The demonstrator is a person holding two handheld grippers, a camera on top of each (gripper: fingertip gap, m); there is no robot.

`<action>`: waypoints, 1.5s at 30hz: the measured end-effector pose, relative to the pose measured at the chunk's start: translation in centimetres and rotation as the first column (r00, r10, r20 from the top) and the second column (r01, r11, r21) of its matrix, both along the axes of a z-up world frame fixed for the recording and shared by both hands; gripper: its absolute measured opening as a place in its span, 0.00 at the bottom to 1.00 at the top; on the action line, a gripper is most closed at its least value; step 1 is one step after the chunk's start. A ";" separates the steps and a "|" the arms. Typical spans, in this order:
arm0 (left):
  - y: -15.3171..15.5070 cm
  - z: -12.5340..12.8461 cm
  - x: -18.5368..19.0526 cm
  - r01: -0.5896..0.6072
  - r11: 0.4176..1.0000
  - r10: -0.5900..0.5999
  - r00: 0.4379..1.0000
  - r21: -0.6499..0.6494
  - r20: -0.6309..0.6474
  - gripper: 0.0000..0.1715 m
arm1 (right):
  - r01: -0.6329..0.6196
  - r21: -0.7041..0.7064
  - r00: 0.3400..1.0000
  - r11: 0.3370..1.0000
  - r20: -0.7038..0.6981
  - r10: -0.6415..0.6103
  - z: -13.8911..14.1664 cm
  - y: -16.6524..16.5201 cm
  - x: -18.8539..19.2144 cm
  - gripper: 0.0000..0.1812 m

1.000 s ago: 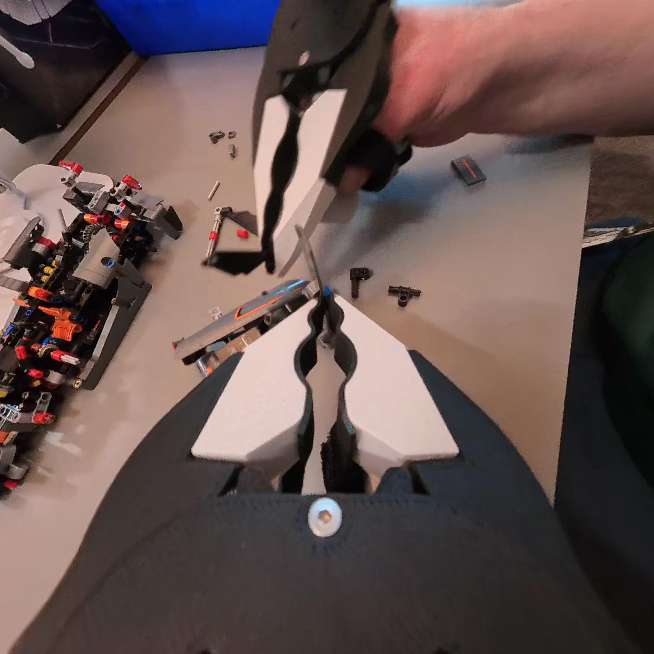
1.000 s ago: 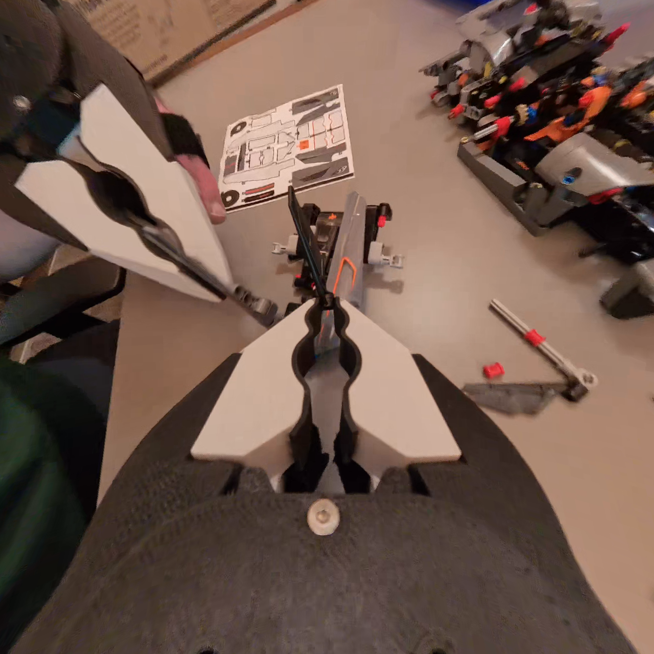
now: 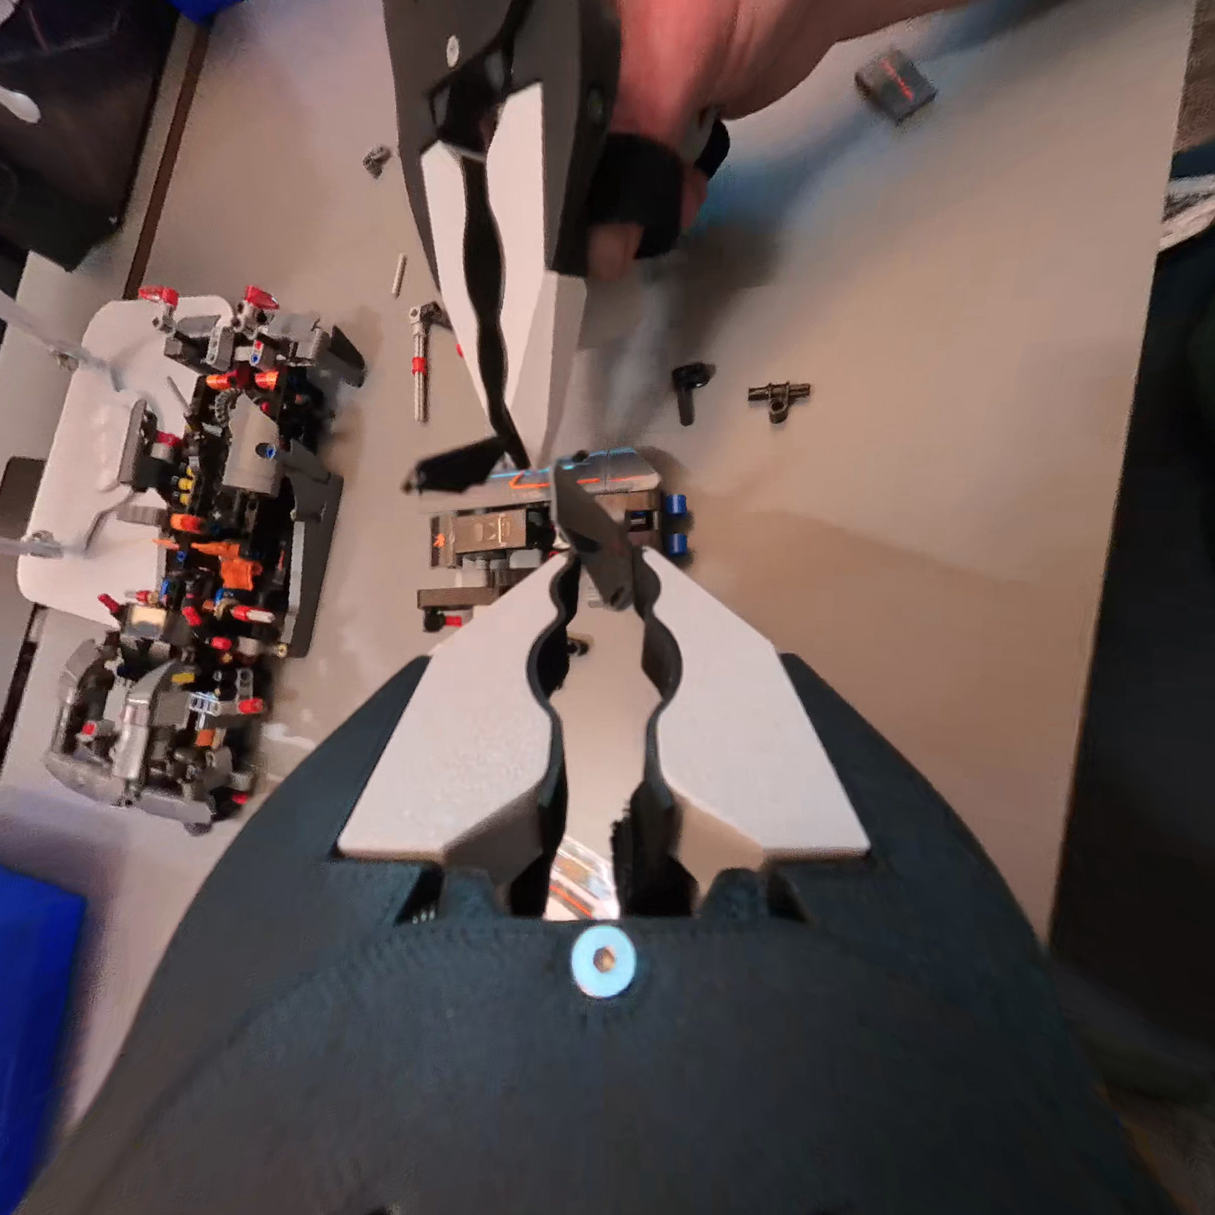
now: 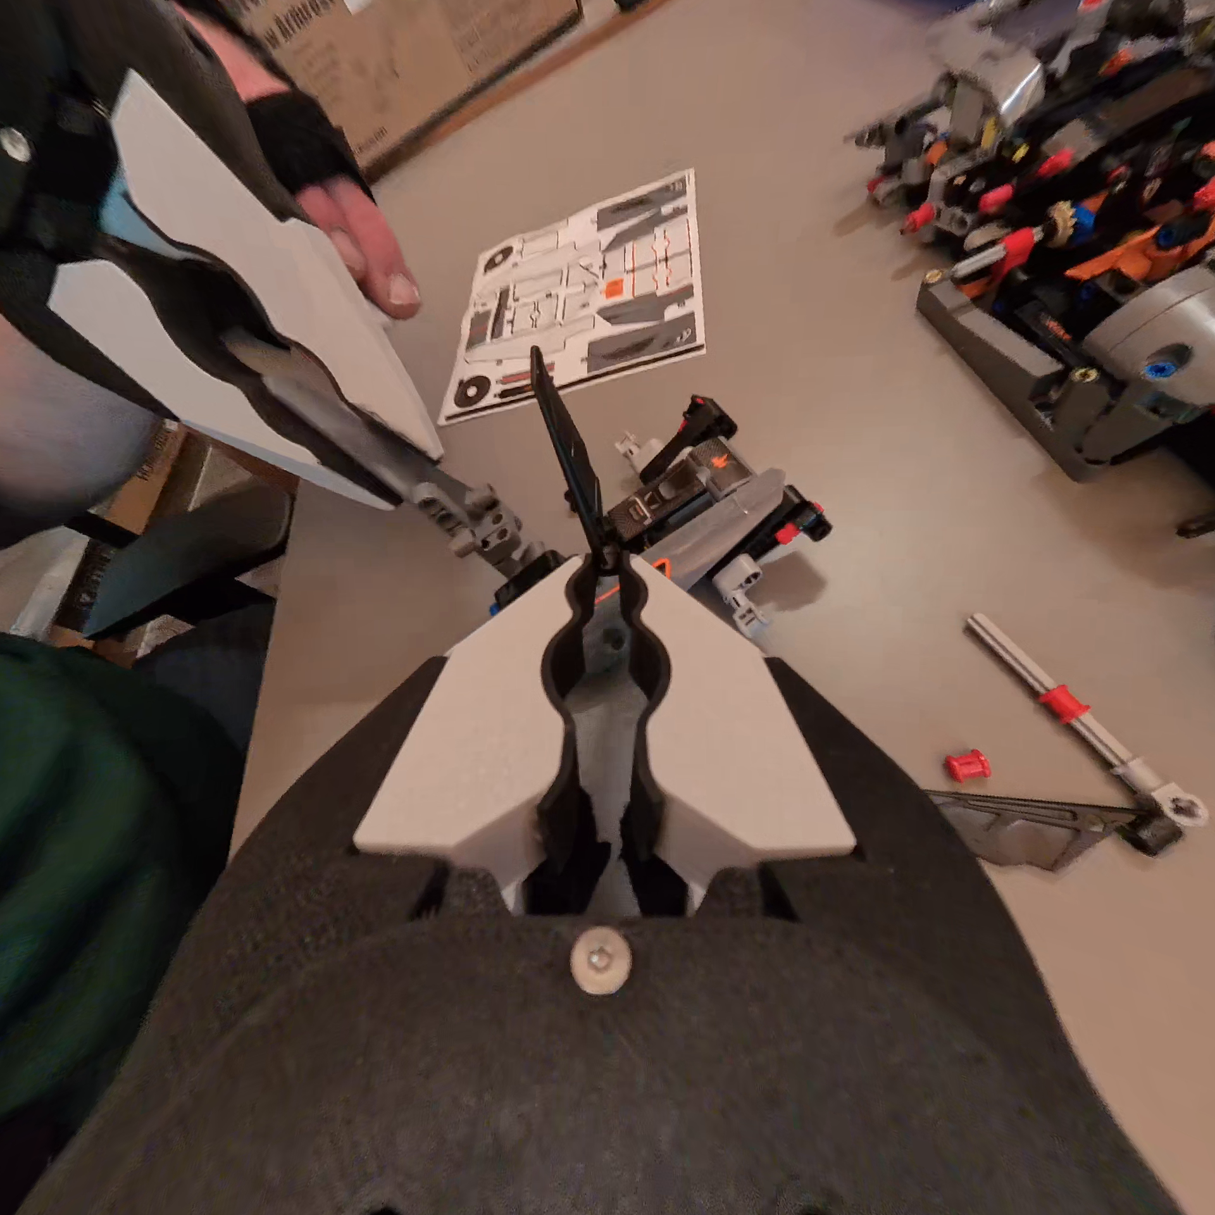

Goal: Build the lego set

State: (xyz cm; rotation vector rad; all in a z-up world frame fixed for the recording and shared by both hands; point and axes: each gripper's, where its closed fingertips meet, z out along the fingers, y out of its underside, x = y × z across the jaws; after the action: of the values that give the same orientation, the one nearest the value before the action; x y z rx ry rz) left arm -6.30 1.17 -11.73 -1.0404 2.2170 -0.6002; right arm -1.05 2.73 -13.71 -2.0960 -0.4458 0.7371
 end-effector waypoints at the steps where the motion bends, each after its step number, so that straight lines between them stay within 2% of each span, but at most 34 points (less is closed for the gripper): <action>1: 0.0 0.4 -0.3 -0.018 1.000 0.018 1.000 -0.016 0.015 0.10 | 0.005 0.014 1.000 1.000 -0.008 -0.005 0.5 -0.2 0.4 0.02; 5: -0.7 2.1 -2.3 -0.086 0.994 0.089 0.995 -0.074 0.037 0.11 | 0.009 0.038 1.000 0.999 0.026 -0.010 1.7 -1.8 2.2 0.02; 8: -3.3 2.8 -3.6 -0.044 0.989 0.046 0.999 -0.138 0.009 0.08 | 0.024 0.030 0.995 0.999 0.095 -0.026 1.2 -3.7 3.6 0.02; 11: -5.1 3.1 -2.8 -0.058 0.976 0.065 0.998 -0.208 0.026 0.08 | 0.054 0.070 0.985 0.996 0.159 -0.065 1.3 -5.3 4.0 0.02; 13: -5.7 2.5 -1.7 -0.108 0.962 0.121 0.992 -0.250 0.040 0.10 | 0.062 0.125 0.969 0.990 0.232 -0.090 1.6 -6.2 3.5 0.02; 16: -8.1 1.9 0.1 -0.113 0.930 0.144 0.987 -0.350 0.064 0.10 | 0.100 0.139 0.944 0.985 0.300 -0.139 1.2 -7.8 4.3 0.03; 17: -8.7 1.2 0.6 -0.127 0.930 0.152 0.987 -0.344 0.049 0.11 | 0.120 0.135 0.945 0.984 0.289 -0.155 1.1 -8.3 4.7 0.02; 19: -9.0 -0.1 1.4 -0.150 0.956 0.167 0.985 -0.251 0.047 0.12 | 0.143 0.132 0.950 0.981 0.261 -0.173 0.9 -9.1 5.3 0.02; 23: -10.3 -1.2 3.8 -0.196 0.954 0.215 0.975 -0.227 0.060 0.16 | 0.137 0.154 0.952 0.979 0.251 -0.173 0.5 -10.1 5.2 0.02; 26: -9.9 -2.4 5.2 -0.245 0.962 0.252 0.966 -0.120 0.051 0.16 | 0.142 0.161 0.951 0.977 0.253 -0.179 0.1 -10.5 5.3 0.03; 31: -9.0 -3.4 6.4 -0.290 0.949 0.293 0.956 -0.128 0.005 0.17 | 0.151 0.167 0.949 0.974 0.251 -0.190 -0.1 -10.8 5.8 0.02; 37: -7.0 -5.3 7.2 -0.360 0.933 0.357 0.930 -0.014 -0.088 0.16 | 0.151 0.173 0.947 0.973 0.256 -0.192 -0.5 -10.9 6.0 0.03; 40: -6.8 -6.4 7.0 -0.414 0.910 0.404 0.902 -0.036 -0.155 0.14 | 0.150 0.175 0.949 0.973 0.251 -0.192 -0.6 -10.9 6.0 0.03; 45: -8.2 -5.9 6.6 -0.433 0.892 0.410 0.896 -0.128 -0.173 0.16 | 0.148 0.180 0.955 0.973 0.231 -0.188 -0.7 -10.9 6.1 0.03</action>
State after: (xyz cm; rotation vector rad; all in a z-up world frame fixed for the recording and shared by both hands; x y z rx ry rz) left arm 0.26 -7.05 -17.65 -1.6415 1.9838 -0.5280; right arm 5.06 -8.18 -14.40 -2.0497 -0.4390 0.3299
